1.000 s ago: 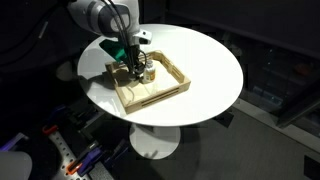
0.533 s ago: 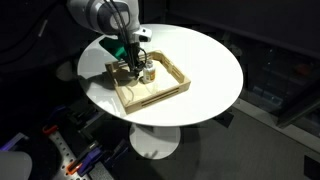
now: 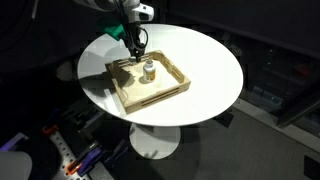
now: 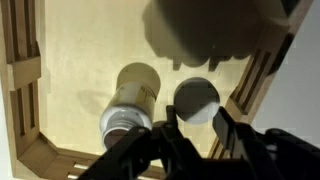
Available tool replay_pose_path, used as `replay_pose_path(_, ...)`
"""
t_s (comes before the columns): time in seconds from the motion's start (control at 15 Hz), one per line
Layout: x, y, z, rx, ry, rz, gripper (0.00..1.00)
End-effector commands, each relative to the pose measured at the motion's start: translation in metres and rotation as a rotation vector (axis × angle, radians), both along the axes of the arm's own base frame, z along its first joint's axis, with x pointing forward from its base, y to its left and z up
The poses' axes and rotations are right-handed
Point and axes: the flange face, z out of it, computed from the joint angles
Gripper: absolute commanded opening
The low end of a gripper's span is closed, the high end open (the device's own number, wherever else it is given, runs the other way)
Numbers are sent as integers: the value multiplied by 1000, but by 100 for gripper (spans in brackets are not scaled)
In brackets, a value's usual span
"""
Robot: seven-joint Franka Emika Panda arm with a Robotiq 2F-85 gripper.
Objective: Put the white lid on the white bottle.
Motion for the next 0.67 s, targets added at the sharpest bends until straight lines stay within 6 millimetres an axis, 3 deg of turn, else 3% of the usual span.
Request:
replay_pose_path(0.0,8,-5,36,-3,1,-10,16)
replay_pose_path(0.27,19,-24,50,-10,6,-49,16)
replay_pose_path(0.6,31,-56,53,-21,8,-112,16)
